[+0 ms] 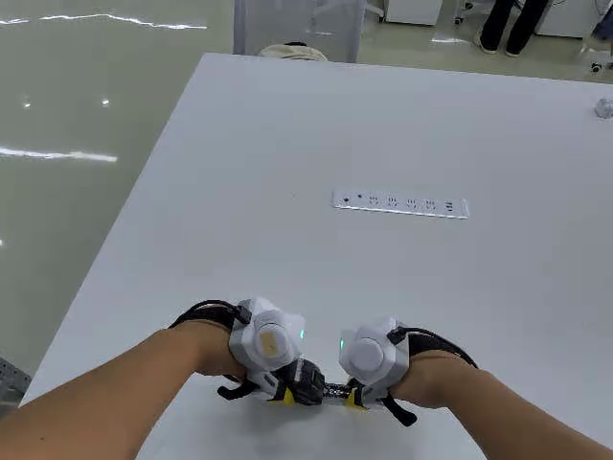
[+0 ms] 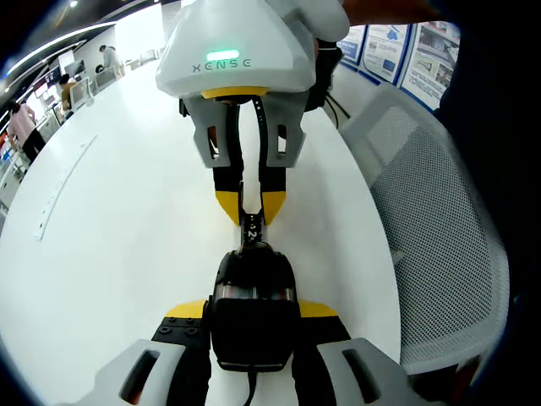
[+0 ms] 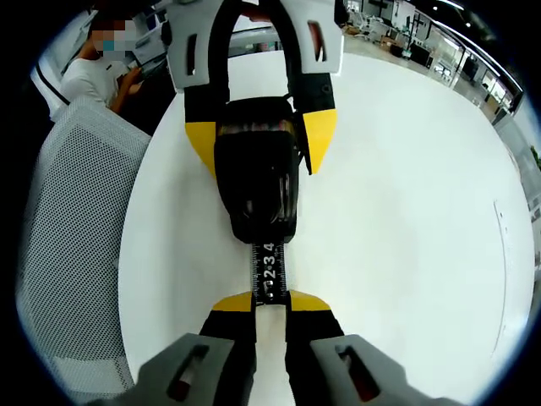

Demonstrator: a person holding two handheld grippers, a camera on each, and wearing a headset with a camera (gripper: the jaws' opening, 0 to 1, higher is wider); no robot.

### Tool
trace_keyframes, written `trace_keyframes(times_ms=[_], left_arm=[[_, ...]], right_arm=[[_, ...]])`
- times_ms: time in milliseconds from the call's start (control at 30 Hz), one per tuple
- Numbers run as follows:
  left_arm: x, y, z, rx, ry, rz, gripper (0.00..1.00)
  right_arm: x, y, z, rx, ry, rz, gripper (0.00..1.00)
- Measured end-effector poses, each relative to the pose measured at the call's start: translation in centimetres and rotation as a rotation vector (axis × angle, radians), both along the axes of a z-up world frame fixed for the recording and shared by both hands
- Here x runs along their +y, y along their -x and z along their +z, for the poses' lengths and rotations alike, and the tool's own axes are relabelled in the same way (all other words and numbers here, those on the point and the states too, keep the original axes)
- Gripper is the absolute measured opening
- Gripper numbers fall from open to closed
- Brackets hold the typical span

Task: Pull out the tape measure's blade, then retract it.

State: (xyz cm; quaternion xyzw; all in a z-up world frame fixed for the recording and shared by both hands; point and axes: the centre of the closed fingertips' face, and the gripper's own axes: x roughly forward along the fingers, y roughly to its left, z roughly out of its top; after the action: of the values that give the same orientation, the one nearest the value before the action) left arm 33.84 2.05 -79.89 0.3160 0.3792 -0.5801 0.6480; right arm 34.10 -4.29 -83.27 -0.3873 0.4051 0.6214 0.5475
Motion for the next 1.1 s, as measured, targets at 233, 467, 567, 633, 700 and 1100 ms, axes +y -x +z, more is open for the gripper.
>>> trace_keyframes(times_ms=[233,467,567,633,700,1100], left_arm=[[0.0,0.0,-0.1,-0.002,-0.002,0.006,0.33],[0.0,-0.1,-0.1,-0.001,-0.002,0.009,0.33],[-0.1,0.0,-0.2,-0.002,-0.001,0.013,0.33],[-0.1,0.0,-0.2,-0.003,-0.004,0.014,0.33],[-0.1,0.0,-0.2,-0.005,-0.008,0.012,0.33],[-0.1,0.0,-0.1,0.001,-0.001,0.02,0.33]], right_arm=[[-0.4,0.0,0.0,0.008,0.009,-0.01,0.1],[-1.1,-0.1,-0.1,0.01,0.021,-0.013,0.1],[-1.4,0.0,0.0,0.012,0.024,-0.017,0.1],[-1.5,0.0,0.0,0.013,0.026,-0.019,0.1],[-1.7,-0.1,-0.1,0.014,0.03,-0.019,0.1],[-2.6,-0.2,0.1,0.015,0.042,-0.026,0.1]])
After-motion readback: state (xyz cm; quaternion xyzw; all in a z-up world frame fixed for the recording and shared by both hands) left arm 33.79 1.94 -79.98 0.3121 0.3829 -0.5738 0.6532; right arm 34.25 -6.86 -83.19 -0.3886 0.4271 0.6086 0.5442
